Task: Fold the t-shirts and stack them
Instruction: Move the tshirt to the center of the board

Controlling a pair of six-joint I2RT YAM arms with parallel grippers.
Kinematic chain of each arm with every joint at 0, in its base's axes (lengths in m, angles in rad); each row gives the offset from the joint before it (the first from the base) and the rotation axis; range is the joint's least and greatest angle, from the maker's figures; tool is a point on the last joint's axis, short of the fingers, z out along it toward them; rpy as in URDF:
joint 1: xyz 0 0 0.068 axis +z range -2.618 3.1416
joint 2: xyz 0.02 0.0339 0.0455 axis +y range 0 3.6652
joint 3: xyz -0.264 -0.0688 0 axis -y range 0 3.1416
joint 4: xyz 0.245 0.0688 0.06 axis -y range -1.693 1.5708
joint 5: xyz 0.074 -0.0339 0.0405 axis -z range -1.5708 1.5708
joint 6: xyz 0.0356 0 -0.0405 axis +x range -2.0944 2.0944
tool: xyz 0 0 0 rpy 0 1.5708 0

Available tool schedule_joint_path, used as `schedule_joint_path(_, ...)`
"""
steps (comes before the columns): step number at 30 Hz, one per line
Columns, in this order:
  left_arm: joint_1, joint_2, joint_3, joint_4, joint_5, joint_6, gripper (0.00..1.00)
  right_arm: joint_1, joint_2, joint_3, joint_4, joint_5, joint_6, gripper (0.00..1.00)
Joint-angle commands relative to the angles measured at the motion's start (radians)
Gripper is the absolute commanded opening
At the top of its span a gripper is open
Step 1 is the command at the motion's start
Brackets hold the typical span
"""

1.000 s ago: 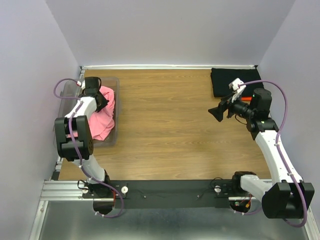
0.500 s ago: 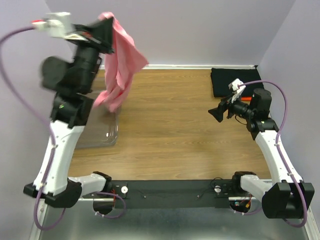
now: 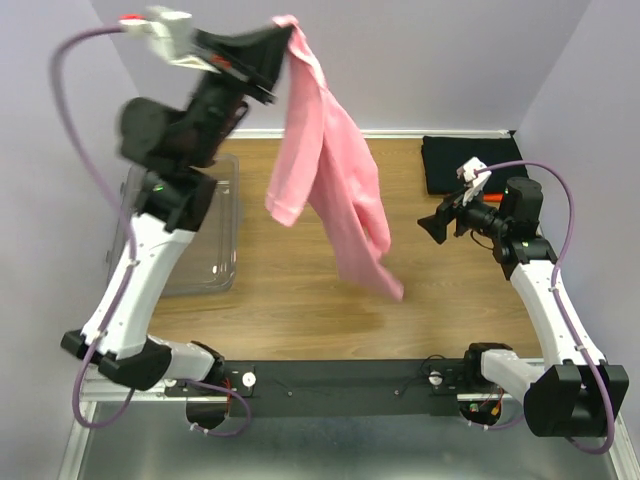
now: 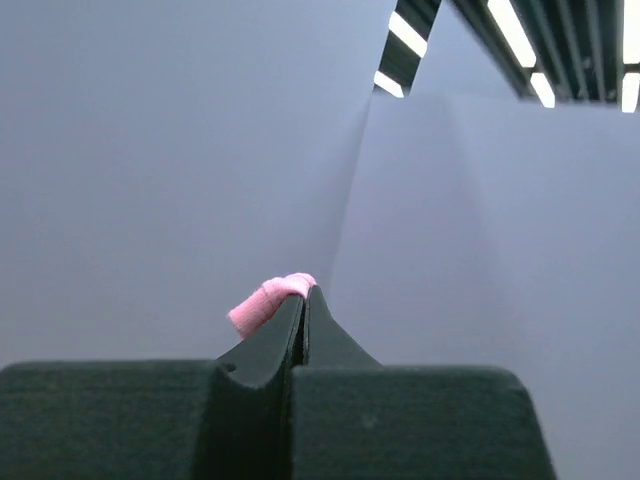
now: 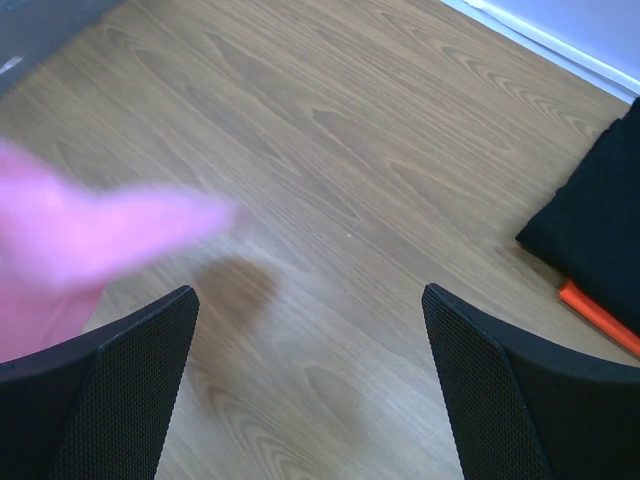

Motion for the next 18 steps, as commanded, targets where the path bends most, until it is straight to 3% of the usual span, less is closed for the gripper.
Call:
schedule_joint_path(1, -0.047, 0.025, -0.167, 0.007, 0.074, -0.023, 0.00, -0.002, -0.008, -0.003, -0.015, 0.083, -0.028, 1.00)
schedule_joint_path(6, -0.136, 0.083, -0.451, 0.068, 0.208, 0.001, 0.00, -0.011, 0.000, 0.008, -0.014, 0.284, -0.049, 1.00)
schedule_joint_path(7, -0.153, 0.104, -0.468, 0.041, 0.235, 0.023, 0.29, -0.011, 0.012, 0.006, -0.014, 0.290, -0.055, 1.00)
schedule_joint_path(8, -0.170, 0.124, -0.485, 0.006, 0.197, 0.060, 0.90, -0.011, 0.018, 0.006, -0.015, 0.292, -0.055, 1.00)
schedule_joint_path(9, -0.191, 0.117, -0.513, -0.054, 0.121, 0.159, 0.99, -0.011, 0.023, 0.008, -0.016, 0.281, -0.055, 1.00)
schedule_joint_path(10, -0.236, 0.099, -0.528, -0.074, -0.098, 0.210, 0.99, -0.011, 0.023, 0.003, -0.017, 0.273, -0.058, 1.00)
schedule_joint_path(13, -0.253, -0.032, -0.603, -0.064, -0.379, 0.311, 0.99, -0.011, 0.026, -0.003, -0.020, 0.220, -0.065, 1.00)
schedule_joint_path(18, -0.251, -0.254, -0.772, 0.004, -0.478, 0.440, 0.99, -0.011, 0.054, 0.006, -0.063, 0.037, -0.068, 1.00)
